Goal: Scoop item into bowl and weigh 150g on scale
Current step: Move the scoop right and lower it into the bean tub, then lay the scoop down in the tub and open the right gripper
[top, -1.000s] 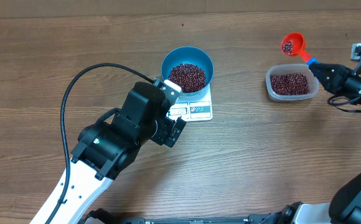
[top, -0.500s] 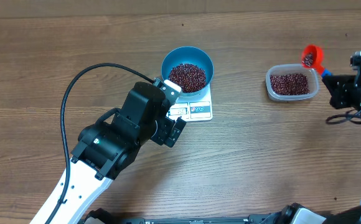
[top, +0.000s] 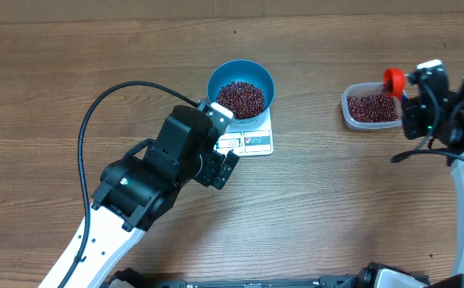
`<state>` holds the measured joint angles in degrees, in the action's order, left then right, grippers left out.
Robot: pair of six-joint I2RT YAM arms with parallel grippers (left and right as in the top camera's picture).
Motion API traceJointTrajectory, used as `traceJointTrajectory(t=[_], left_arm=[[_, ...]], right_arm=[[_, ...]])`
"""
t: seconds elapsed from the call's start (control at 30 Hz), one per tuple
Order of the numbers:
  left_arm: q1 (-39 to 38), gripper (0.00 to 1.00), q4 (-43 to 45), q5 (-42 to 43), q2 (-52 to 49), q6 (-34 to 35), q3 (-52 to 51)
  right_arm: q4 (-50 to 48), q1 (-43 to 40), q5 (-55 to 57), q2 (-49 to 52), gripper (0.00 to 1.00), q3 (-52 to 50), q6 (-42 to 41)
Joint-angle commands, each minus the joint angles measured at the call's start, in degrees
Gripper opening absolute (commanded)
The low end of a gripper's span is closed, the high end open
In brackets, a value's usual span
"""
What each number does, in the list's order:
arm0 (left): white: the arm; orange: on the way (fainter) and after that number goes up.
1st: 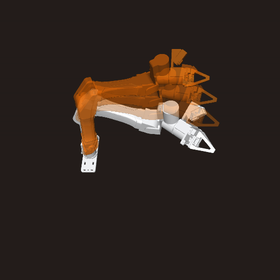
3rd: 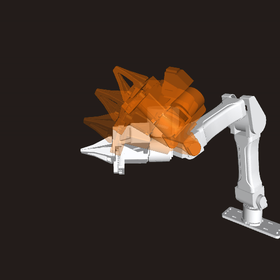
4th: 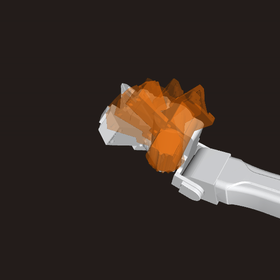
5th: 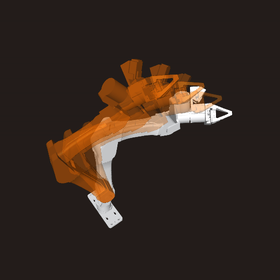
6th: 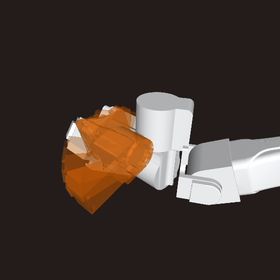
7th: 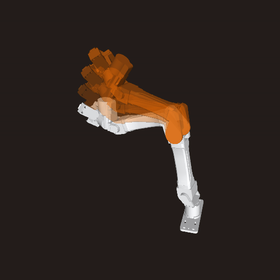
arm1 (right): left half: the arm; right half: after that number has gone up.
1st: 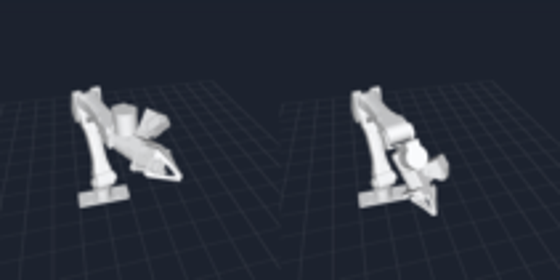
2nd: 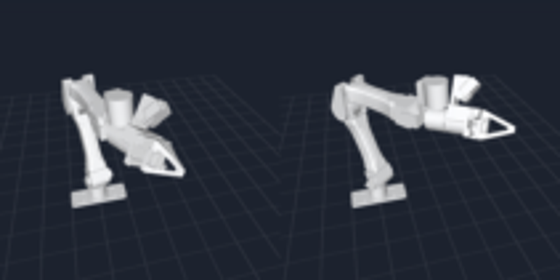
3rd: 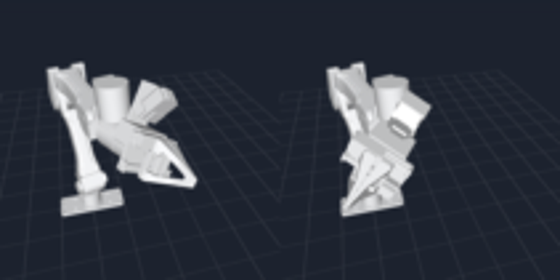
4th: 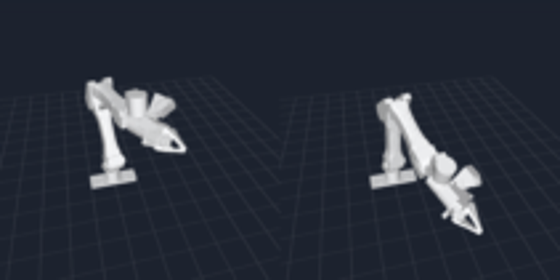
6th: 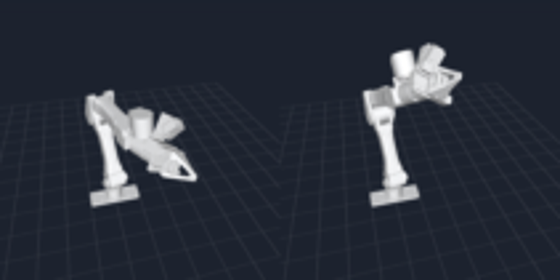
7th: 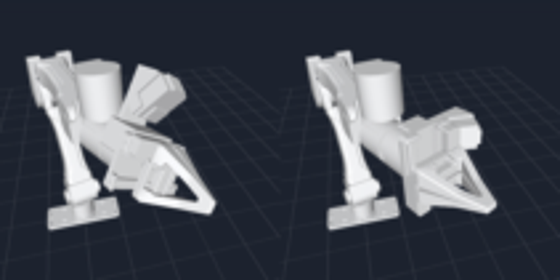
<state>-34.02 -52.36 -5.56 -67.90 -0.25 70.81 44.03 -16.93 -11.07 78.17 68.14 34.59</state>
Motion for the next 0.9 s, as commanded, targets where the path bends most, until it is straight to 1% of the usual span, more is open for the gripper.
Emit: traceJointTrajectory(t=[0.0, 0.1, 0.17, 0.33, 0.4, 0.47, 0.67, 0.7, 0.8, 0.87], left_arm=[[0.24, 1.0, 0.09, 0.7, -0.26, -0.87, -0.17], [0.24, 1.0, 0.09, 0.72, -0.26, -0.87, -0.15], [0.24, 1.0, 0.09, 0.7, -0.26, -0.87, -0.15], [0.24, 1.0, 0.07, 0.72, -0.26, -0.87, -0.15], [0.24, 1.0, 0.09, 0.72, -0.26, -0.87, -0.15], [0.24, 0.99, 0.09, 0.72, -0.26, -0.87, -0.15], [0.24, 1.0, 0.09, 0.7, -0.26, -0.87, -0.15], [0.24, 1.0, 0.09, 0.72, -0.26, -0.87, -0.15], [0.24, 1.0, 0.09, 0.72, -0.26, -0.87, -0.17], [0.24, 1.0, 0.09, 0.72, -0.26, -0.87, -0.15]], right_arm=[[-0.17, 2.64, 10.32, -0.7, 0.04, 0.55, 0.28], [-0.22, 3.08, 11.21, -0.7, 0.04, 0.55, -0.74], [-0.83, 2.99, 10.99, -0.68, 0.04, 0.55, -3.96], [-0.94, 1.9, 7.52, -0.2, 0.04, 0.55, -22.47], [0.13, 1.57, 4.31, 0.7, 0.04, 0.52, -26.73], [0.92, 1.42, 1.31, 2.29, 0.04, 0.48, -29.0], [1.05, 1.42, 0.04, 8.57, 0.04, 0.48, -28.39], [0.9, 1.42, 0.02, 9.03, 0.04, 0.48, -26.77], [1.44, 1.62, 0.7, 8.85, 0.04, 0.52, -18.14], [1.53, 2.21, 3.89, 8.04, 0.04, 0.52, -14.05]])
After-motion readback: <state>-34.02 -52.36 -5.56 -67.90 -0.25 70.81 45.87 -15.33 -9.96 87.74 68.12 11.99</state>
